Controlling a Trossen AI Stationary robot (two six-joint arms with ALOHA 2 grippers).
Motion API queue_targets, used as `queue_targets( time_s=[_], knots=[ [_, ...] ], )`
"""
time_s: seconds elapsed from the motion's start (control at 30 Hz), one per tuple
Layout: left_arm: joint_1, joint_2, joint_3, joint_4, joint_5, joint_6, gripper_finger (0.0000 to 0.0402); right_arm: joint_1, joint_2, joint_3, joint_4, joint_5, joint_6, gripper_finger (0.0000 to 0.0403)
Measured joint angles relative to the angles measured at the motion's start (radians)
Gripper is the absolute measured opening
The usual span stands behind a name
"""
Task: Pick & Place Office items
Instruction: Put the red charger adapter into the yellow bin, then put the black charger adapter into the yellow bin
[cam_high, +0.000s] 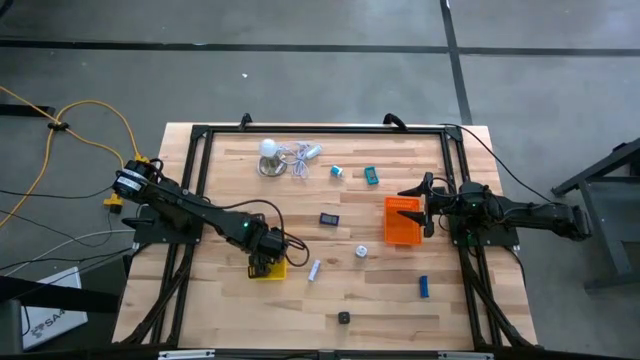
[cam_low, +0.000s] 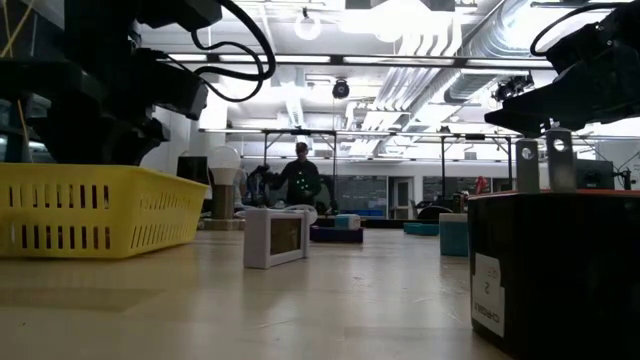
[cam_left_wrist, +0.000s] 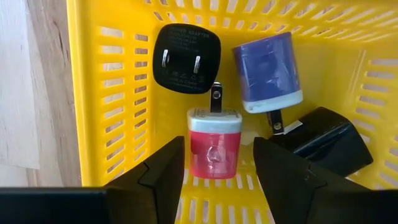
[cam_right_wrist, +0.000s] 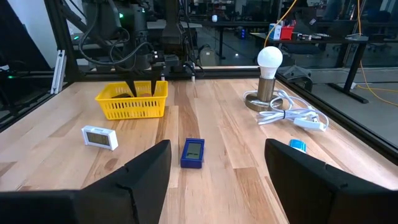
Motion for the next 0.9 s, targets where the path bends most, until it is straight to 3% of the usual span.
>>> queue_targets(
  time_s=[0.5,0.9],
  knots=[
    [0.0,-0.001,0.0,0.015,0.034,0.0,0.0184,0.0,0.0,0.0,0.0,0.0,0.0,0.0248],
    [0.0,-0.094,0.0,0.035,0.002,0.0,0.0184,0.0,0.0,0.0,0.0,0.0,0.0,0.0248]
  ],
)
